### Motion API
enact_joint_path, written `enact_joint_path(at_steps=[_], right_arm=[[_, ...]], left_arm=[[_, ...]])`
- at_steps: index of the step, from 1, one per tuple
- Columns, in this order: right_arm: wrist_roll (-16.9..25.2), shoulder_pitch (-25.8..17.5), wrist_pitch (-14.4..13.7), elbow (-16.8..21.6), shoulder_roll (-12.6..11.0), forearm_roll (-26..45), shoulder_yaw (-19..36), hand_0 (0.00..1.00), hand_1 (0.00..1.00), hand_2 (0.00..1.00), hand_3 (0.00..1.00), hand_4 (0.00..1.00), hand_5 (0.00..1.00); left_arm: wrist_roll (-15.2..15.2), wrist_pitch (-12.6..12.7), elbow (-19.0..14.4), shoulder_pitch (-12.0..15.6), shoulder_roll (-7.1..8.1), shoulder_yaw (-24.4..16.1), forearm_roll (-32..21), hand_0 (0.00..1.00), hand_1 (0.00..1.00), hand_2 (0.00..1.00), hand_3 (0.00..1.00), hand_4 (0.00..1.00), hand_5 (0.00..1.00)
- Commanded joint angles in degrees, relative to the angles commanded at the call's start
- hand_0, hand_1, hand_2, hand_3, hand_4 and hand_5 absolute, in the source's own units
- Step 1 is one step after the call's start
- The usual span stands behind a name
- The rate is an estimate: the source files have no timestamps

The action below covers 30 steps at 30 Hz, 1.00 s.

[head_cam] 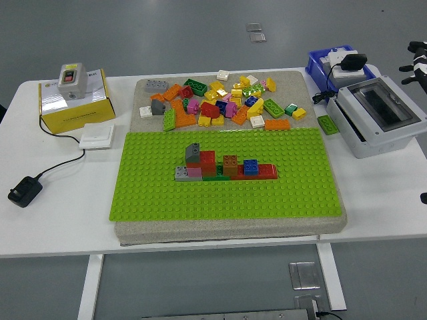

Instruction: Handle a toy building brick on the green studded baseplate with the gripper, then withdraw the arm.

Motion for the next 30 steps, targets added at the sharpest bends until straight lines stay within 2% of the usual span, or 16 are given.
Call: enact_joint_path(at_steps=[5,6,10,11,12,23,30], right_arm=[[2.3,-0.7,1.3,-0.6,1.4,6.7,0.6,0.579,0.627,0.722,0.720,0.566,0.710],[2.6,-0.9,1.5,-0.7,1.7,8.0,0.7,0.663,0.662,0.727,0.748,0.601,0.774],[3.0,-1.1,1.9,-0.7,2.6,11.1,1.2,0.663,0.662,0.727,0.748,0.601,0.774],[3.1,-1.1,2.0,-0.7,2.7,11.4,1.2,0.663,0.662,0.727,0.748,0.601,0.774],[3.1,-1.0,2.1,-0.7,2.8,11.7,1.3,0.696,0.674,0.733,0.746,0.653,0.839],[3.3,-1.2,2.9,0.4,3.2,12.9,1.1,0.694,0.674,0.734,0.745,0.661,0.856],[2.5,-1.1,2.5,1.9,2.5,10.5,0.2,0.691,0.675,0.734,0.749,0.681,0.883]], left_arm=[[0.4,0.1,0.0,0.2,-0.11,-0.6,0.1,0.681,0.642,0.550,0.628,0.139,0.642],[0.5,0.1,0.0,0.2,-0.11,-0.7,0.2,0.687,0.647,0.566,0.628,0.140,0.642],[0.8,0.1,0.0,0.2,-0.02,-1.2,0.7,0.687,0.647,0.566,0.628,0.140,0.642],[0.9,0.1,0.0,0.2,0.01,-1.3,0.8,0.687,0.647,0.566,0.628,0.140,0.642],[1.0,0.1,0.0,0.2,0.07,-1.4,1.0,0.690,0.653,0.592,0.629,0.141,0.642],[1.6,0.0,0.0,0.0,-0.16,-1.9,1.6,0.692,0.657,0.601,0.631,0.138,0.641],[1.6,-0.4,0.0,-0.2,-0.40,-1.2,1.3,0.694,0.666,0.608,0.635,0.142,0.640]])
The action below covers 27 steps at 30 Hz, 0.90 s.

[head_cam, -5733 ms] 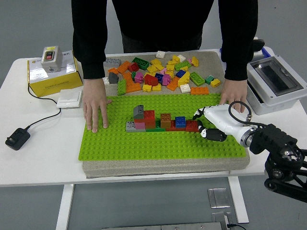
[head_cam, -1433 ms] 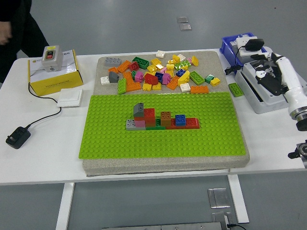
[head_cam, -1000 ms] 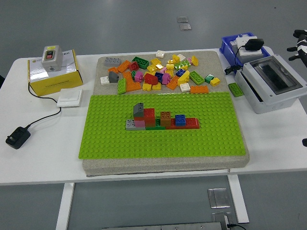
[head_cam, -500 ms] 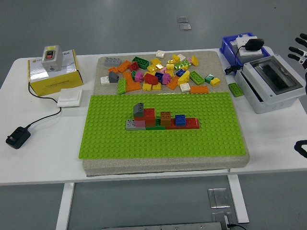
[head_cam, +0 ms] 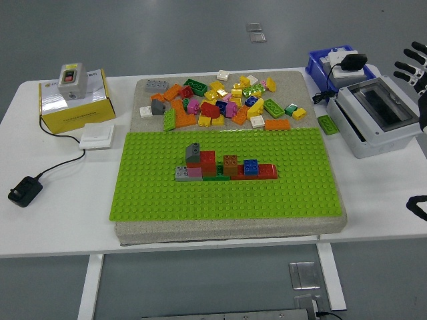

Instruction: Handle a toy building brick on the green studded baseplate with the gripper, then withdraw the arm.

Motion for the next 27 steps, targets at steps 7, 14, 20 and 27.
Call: enact_joint_path(at_steps=[7,14,20,27], right_arm=[[-0.9,0.6,-0.9,1.2,-1.1,-3.2,-1.7,0.692,0.679,0.735,0.753,0.687,0.893],[-1.6,1.3,-1.7,2.1,-1.9,-5.6,-3.8,0.695,0.681,0.742,0.755,0.689,0.894],[-2.0,2.0,-2.3,2.3,-2.5,-7.0,-5.9,0.686,0.682,0.743,0.762,0.703,0.858],[-2.3,2.0,-2.3,2.3,-2.5,-6.8,-6.4,0.684,0.683,0.747,0.769,0.716,0.813]], left_arm=[[-0.4,-0.3,0.0,0.2,-0.58,1.2,-1.1,0.695,0.667,0.602,0.636,0.143,0.640],[-0.7,-0.6,0.0,1.1,-1.61,2.6,-2.5,0.700,0.672,0.609,0.637,0.144,0.641],[-0.4,-0.9,0.0,0.9,-1.56,2.7,-3.3,0.701,0.674,0.612,0.638,0.145,0.641],[1.0,-1.7,0.0,0.8,-1.24,2.1,-3.0,0.702,0.676,0.616,0.639,0.143,0.646]])
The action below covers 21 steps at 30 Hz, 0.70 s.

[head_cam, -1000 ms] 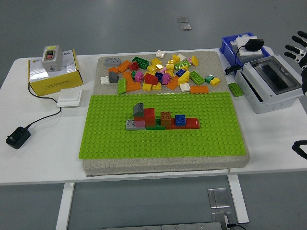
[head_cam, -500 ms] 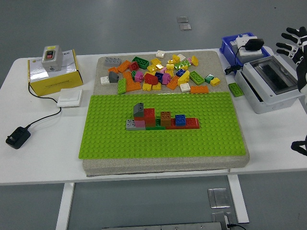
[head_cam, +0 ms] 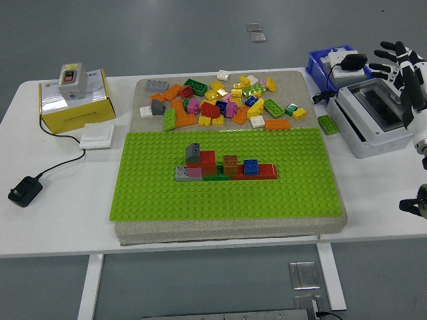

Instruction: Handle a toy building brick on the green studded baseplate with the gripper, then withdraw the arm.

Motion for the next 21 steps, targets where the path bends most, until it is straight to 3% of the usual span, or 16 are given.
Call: enact_joint_path(at_steps=[11,21], right_arm=[[0.4,-2.7,0.6,-0.1,0.4,2.8,4.8,0.676,0.683,0.750,0.772,0.720,0.808],[-0.1,-2.7,0.2,0.1,1.4,2.5,7.3,0.672,0.682,0.751,0.773,0.730,0.810]], left_arm=[[1.4,0.0,0.0,-0.1,0.51,-2.0,1.7,0.709,0.681,0.629,0.646,0.144,0.649],[2.2,0.2,0.0,0.0,1.10,-3.8,3.4,0.709,0.684,0.630,0.646,0.145,0.652]])
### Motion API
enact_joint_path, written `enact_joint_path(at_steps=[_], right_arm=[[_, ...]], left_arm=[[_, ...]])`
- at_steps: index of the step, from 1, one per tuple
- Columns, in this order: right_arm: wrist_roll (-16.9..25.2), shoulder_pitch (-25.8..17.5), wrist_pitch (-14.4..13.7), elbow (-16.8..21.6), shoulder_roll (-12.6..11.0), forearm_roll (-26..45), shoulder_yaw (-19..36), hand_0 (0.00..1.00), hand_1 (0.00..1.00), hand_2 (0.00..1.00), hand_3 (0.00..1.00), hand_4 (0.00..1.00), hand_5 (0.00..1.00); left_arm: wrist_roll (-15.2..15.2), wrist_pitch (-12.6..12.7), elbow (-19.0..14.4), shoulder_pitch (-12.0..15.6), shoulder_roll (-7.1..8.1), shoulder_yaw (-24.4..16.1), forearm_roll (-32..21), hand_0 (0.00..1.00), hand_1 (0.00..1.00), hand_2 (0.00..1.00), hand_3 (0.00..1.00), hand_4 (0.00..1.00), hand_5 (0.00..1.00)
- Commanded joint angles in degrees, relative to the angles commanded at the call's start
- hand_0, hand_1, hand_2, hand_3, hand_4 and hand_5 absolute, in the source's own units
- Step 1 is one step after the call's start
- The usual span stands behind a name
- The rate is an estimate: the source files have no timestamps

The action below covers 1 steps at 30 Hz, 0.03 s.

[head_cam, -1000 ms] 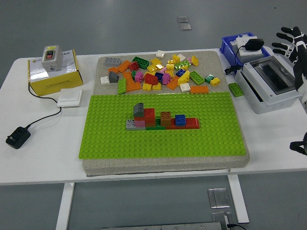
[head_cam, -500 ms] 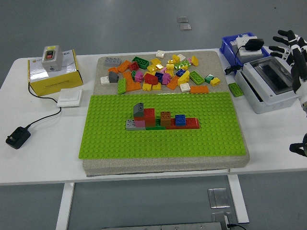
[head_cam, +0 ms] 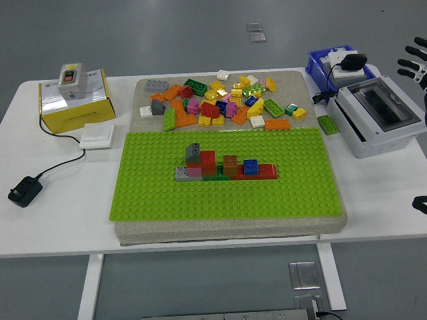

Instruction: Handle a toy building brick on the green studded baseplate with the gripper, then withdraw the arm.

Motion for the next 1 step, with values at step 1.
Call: enact_joint_path(at_steps=[1], right_arm=[[-0.1,0.0,-0.1,0.0,0.1,-0.1,0.2,0.672,0.682,0.751,0.773,0.730,0.810]], left_arm=[[0.1,0.0,0.0,0.0,0.03,-0.1,0.1,0.709,0.684,0.630,0.646,0.145,0.652]])
